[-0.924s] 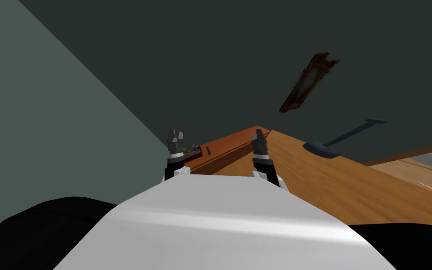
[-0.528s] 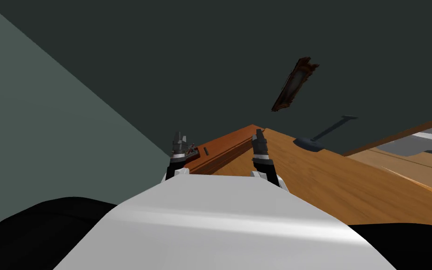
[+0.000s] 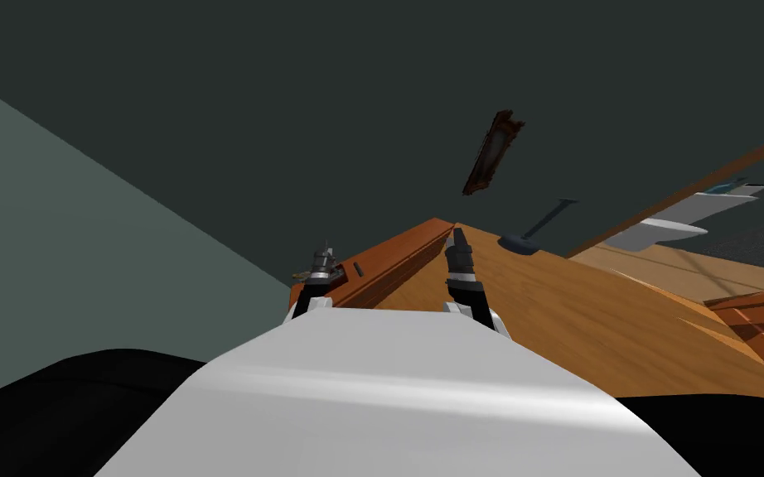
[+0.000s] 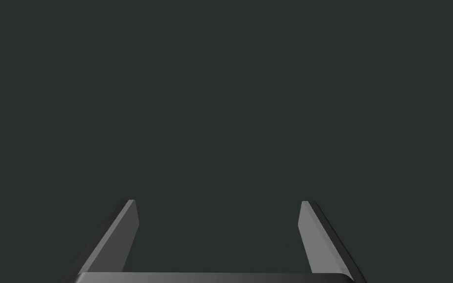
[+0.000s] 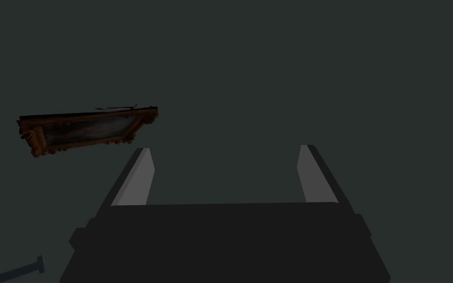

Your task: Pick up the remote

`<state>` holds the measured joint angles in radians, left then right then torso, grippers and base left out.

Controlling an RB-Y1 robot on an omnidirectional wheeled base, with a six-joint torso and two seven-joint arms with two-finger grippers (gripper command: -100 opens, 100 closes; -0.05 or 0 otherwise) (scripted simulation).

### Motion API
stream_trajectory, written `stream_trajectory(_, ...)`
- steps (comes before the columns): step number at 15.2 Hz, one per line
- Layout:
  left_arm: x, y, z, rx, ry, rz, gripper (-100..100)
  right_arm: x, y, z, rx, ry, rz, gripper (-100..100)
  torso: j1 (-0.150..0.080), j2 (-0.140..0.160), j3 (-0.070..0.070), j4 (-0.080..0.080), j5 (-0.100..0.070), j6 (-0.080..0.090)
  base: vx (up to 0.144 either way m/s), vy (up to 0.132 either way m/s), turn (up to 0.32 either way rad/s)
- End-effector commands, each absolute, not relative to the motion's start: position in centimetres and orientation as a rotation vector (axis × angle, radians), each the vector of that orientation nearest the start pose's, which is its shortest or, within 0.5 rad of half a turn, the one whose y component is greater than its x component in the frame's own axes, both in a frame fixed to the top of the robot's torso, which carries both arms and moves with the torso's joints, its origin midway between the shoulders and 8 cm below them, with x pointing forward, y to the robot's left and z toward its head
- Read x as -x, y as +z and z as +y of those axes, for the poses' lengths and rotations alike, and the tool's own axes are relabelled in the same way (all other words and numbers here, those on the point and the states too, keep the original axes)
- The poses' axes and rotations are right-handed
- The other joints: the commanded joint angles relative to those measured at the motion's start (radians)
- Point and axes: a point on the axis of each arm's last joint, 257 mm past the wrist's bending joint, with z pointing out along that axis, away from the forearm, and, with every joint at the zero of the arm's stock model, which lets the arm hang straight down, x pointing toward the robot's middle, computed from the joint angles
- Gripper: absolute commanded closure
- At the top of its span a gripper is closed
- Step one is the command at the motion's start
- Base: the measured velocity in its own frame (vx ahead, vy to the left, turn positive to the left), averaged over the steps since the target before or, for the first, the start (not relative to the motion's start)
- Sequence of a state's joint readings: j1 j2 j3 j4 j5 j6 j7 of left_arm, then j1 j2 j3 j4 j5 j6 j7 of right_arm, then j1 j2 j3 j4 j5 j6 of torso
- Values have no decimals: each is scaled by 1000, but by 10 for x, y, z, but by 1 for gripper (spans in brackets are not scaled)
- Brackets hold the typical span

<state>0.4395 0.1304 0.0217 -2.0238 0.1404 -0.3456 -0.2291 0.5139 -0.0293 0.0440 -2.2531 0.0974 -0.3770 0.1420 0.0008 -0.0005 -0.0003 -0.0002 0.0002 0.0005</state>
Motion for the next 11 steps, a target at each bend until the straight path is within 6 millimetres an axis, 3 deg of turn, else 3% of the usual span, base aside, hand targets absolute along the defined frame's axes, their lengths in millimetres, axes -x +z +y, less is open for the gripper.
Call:
stream_trajectory(1,-409,-119,315,836,-1047,979,-100,-370,-19,-259,-642,1108,843,0,0,0,0,0,0,0,1,7,-63)
stream_trajectory(2,-415,-140,324,863,-1006,1033,-100,-370,-19,-259,-642,1107,843,0,0,0,0,0,0,-1,2,1,-179)
stream_trajectory(6,-420,-171,337,906,-952,1101,-100,-370,-19,-259,-642,1108,843,0,0,0,0,0,0,0,3,5,-201)
stream_trajectory(7,-424,-195,350,938,-902,1159,-100,-370,-19,-259,-642,1107,843,0,0,0,0,0,0,0,3,3,-199)
stream_trajectory(8,-424,-199,351,944,-898,1164,-100,-370,-19,-259,-642,1108,842,0,0,0,0,0,0,0,3,5,-226)
stream_trajectory(9,-426,-219,364,966,-850,1209,-100,-370,-19,-259,-642,1108,843,0,0,0,0,0,0,0,6,4,-310)
stream_trajectory(11,-426,-228,365,984,-840,1228,-100,-370,-19,-259,-642,1108,843,0,0,0,0,0,0,0,5,10,-182)
